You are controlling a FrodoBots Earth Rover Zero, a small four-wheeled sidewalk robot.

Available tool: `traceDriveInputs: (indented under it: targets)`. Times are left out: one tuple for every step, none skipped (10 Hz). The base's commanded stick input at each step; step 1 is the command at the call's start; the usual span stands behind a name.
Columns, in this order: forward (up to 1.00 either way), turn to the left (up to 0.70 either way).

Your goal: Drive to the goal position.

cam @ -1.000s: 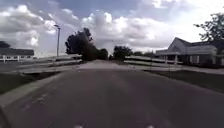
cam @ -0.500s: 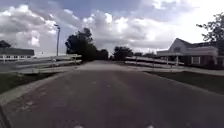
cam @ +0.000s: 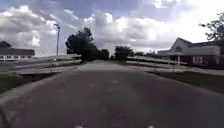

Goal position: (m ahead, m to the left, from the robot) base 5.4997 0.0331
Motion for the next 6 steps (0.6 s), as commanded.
traceDriveInputs:
  targets:
    - [0.70,0.00]
    - [0.70,0.00]
    - [0.70,0.00]
    - [0.70,0.00]
    - [0.70,0.00]
    - [0.70,0.03]
